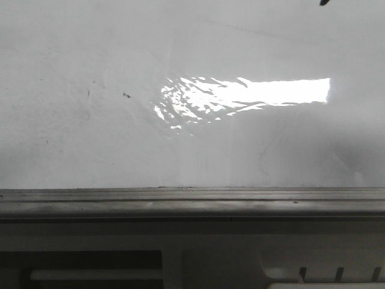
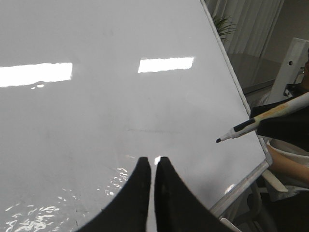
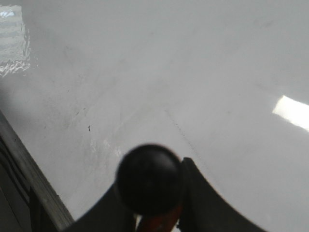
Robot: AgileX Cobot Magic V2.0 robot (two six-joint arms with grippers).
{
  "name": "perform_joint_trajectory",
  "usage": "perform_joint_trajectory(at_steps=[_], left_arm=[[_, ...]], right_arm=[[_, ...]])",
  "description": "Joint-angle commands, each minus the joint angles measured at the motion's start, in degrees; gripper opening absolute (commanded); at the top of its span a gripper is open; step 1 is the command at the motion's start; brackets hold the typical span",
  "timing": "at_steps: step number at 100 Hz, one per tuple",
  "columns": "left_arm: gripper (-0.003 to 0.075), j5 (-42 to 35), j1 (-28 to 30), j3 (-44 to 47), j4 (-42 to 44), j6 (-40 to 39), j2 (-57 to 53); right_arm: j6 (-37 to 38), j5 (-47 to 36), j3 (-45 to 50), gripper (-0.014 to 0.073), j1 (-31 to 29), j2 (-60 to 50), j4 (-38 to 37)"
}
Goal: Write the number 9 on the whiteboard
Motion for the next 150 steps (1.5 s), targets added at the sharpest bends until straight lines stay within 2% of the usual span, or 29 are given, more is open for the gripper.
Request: perform_joint_trajectory(at_steps=[1,29,71,89,114,125,150], left_arm=[[-0.0020,-0.1,0.1,-1.6,-1.7,-0.6,0.1],[-0.0020,2.5,0.1,-1.6,-1.7,-0.7,0.1],[-0.0020,5.2,0.1,-1.6,-1.7,-0.7,0.1],[-0.0020,5.2,0.1,-1.6,-1.7,-0.7,0.1],[-0.0020,5.1,0.1,-1.6,-1.4,-0.7,0.1],[-0.0020,5.1,0.1,-1.6,-1.4,-0.7,0.1],[-0.0020,5.1,0.1,-1.6,-1.4,-0.7,0.1]], right_arm=[[0.1,-7.9,-1.9,-0.0049,-0.3,3.1,0.3],[0.1,-16.1,-1.9,-0.0050,-0.3,10.1,0.4],[0.1,-20.4,-1.9,-0.0050,-0.3,18.7,6.4],[0.1,-19.3,-1.9,-0.0050,-0.3,21.3,8.0],[0.1,-9.5,-1.9,-0.0050,-0.3,21.3,8.0],[0.1,-9.1,-1.9,-0.0050,-0.7,20.4,8.0],[0.1,-8.9,-2.5,-0.0050,-6.8,18.0,8.0]])
